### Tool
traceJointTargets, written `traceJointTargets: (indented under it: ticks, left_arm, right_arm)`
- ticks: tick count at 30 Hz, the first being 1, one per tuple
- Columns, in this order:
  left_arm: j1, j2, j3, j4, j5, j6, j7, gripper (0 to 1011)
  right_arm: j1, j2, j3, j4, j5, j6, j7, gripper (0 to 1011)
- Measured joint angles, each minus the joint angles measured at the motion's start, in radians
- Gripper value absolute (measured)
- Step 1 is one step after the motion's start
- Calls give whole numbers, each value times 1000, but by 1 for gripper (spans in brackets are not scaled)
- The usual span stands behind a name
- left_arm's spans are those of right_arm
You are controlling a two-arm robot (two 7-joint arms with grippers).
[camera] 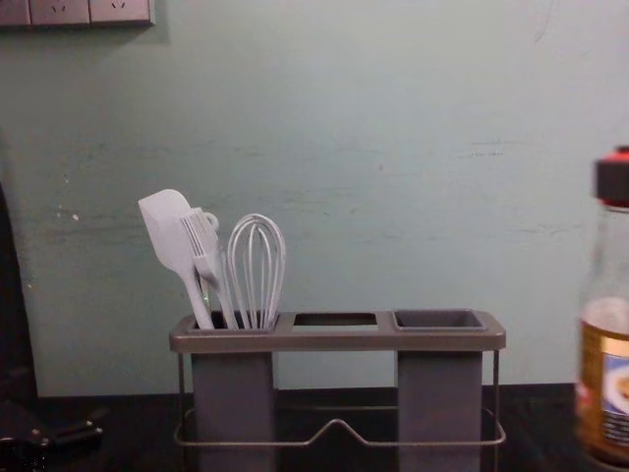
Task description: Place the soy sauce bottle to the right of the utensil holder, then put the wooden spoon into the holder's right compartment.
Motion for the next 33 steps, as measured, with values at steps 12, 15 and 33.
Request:
traceJointTargets:
  ticks: [12, 15, 33]
  left_arm:
    - [0, 0, 0, 0, 0, 0, 0, 1005]
    - [0, 0, 0, 0, 0, 0, 0, 1005]
    - [0, 0, 0, 0, 0, 0, 0, 1005]
  right_arm:
    - [48, -63, -10, 177, -32, -71, 24, 388]
    - [112, -110, -46, 262, -43, -103, 50, 388]
    - [354, -261, -180, 556, -111, -158, 121, 388]
